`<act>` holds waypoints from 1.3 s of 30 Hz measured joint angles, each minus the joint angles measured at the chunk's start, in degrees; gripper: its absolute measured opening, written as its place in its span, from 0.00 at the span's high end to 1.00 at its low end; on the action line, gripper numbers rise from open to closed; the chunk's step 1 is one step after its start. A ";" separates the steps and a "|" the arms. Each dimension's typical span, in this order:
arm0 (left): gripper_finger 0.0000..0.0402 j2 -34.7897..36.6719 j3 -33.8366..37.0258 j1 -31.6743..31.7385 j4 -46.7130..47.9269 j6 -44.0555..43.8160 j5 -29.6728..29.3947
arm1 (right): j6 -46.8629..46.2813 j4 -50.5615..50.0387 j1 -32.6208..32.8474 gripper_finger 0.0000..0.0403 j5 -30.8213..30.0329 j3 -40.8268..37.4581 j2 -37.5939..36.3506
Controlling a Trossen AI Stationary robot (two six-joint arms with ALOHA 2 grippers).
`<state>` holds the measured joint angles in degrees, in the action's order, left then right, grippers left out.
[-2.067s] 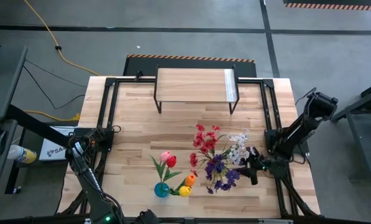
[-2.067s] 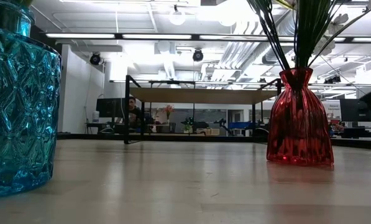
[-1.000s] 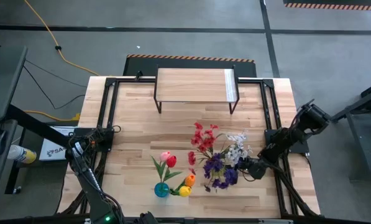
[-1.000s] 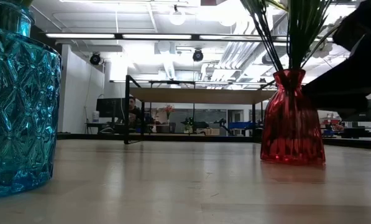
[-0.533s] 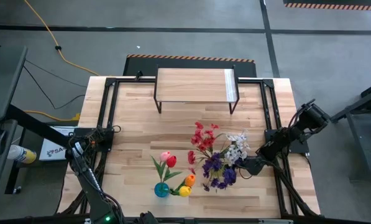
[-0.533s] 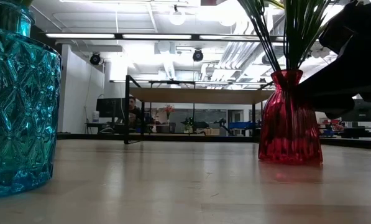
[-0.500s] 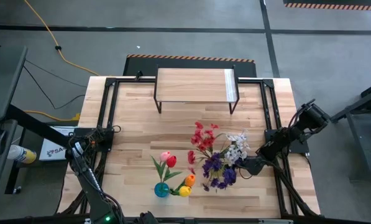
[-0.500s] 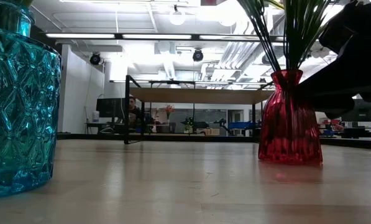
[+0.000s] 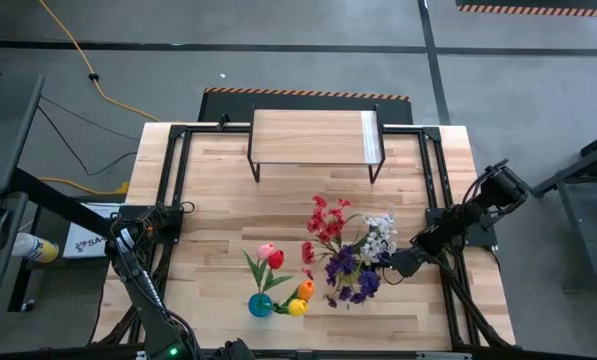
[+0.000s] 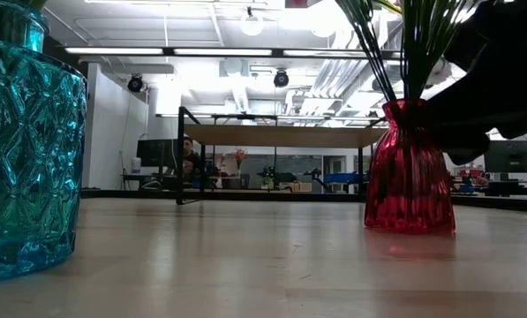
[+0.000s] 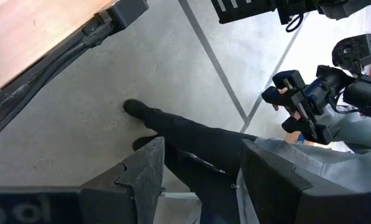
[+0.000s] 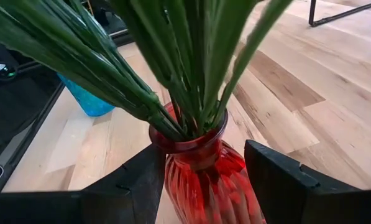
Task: Pick and place flowers into a vace then onto a shelf
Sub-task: Put the red transparent flower vase on the shelf
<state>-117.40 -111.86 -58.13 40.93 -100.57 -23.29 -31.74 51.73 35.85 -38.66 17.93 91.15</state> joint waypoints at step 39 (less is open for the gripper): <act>0.41 -0.02 0.01 0.00 2.12 -0.18 -0.06 | 7.48 3.90 -2.54 0.48 2.28 3.01 4.90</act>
<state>-117.42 -111.85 -58.13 43.05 -100.74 -23.35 -24.26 55.63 33.31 -36.38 20.94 96.05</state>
